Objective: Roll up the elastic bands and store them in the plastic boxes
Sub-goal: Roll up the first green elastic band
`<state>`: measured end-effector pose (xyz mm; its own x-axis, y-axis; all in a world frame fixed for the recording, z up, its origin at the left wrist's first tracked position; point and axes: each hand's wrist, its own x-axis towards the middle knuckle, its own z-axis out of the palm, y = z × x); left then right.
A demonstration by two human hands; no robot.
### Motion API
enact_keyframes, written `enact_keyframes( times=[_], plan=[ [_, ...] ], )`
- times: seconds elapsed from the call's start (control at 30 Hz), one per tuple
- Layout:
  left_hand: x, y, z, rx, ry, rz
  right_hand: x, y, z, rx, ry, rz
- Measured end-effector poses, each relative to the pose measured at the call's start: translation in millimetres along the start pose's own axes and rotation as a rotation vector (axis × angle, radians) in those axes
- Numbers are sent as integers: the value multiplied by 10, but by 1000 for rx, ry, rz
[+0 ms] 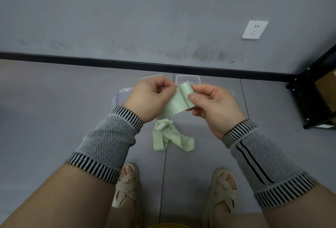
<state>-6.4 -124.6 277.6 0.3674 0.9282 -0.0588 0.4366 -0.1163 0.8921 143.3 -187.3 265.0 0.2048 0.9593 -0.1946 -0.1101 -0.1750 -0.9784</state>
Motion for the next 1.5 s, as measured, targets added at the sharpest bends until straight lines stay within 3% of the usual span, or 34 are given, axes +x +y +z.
enact_keyframes(
  times=[0.3,0.63,0.87,1.17,1.4,1.5],
  plan=[
    [-30,45,23,55,-129,23,1,-47,-111,129,-14,56],
    [-29,41,36,101,-52,89,-18,-30,13,-37,19,-35],
    [-18,57,74,128,6,151,-26,-29,32,-11,41,-67],
    [-44,71,113,36,52,171,-32,7,59,-150,71,-136],
    [-27,26,16,38,10,150,-15,3,-48,-33,-30,-20],
    [-39,19,20,49,-20,143,-9,10,-67,-139,-91,-4]
  ],
)
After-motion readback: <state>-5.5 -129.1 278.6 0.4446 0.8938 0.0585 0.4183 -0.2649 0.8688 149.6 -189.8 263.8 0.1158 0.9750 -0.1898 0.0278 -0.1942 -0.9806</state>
